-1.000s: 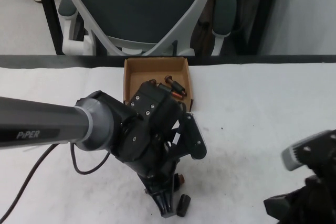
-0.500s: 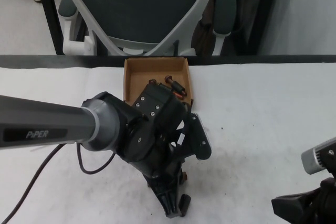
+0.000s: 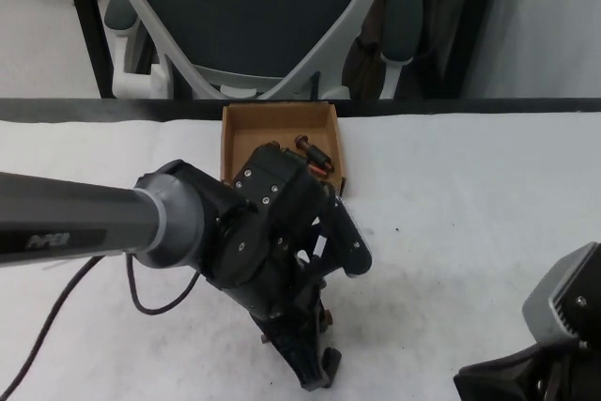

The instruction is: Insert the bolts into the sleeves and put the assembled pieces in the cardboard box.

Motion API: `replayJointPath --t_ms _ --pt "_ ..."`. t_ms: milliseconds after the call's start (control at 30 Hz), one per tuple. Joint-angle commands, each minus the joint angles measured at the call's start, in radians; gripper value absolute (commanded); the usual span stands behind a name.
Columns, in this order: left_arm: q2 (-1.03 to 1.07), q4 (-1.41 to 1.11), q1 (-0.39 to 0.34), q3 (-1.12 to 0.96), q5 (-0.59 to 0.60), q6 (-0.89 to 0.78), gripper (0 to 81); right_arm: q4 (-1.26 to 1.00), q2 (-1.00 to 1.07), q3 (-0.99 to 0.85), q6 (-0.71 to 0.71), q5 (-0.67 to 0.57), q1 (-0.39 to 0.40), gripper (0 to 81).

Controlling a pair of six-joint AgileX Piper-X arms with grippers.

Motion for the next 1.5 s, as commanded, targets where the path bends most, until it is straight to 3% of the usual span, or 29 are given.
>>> replayJointPath --t_ms 0,467,1033,1367,1467 --pt "-0.076 -0.020 0.000 0.012 0.033 -0.044 0.8 -0.026 -0.005 0.000 0.030 -0.033 -0.001 0.8" --pt "-0.340 -0.429 0.069 0.341 0.034 -0.229 0.8 -0.069 0.199 -0.052 0.140 0.039 -0.001 0.9" --pt "-0.633 -0.914 0.121 0.718 0.034 -0.385 0.8 -0.069 0.602 -0.323 0.188 0.041 -0.001 0.9" --pt "-0.773 -1.025 0.309 0.853 0.065 -0.420 0.8 -0.067 0.727 -0.397 0.195 0.023 -0.001 1.0" --pt "-0.794 -1.043 0.365 0.857 0.140 -0.482 0.8 -0.067 0.736 -0.397 0.195 0.022 -0.001 7.7"
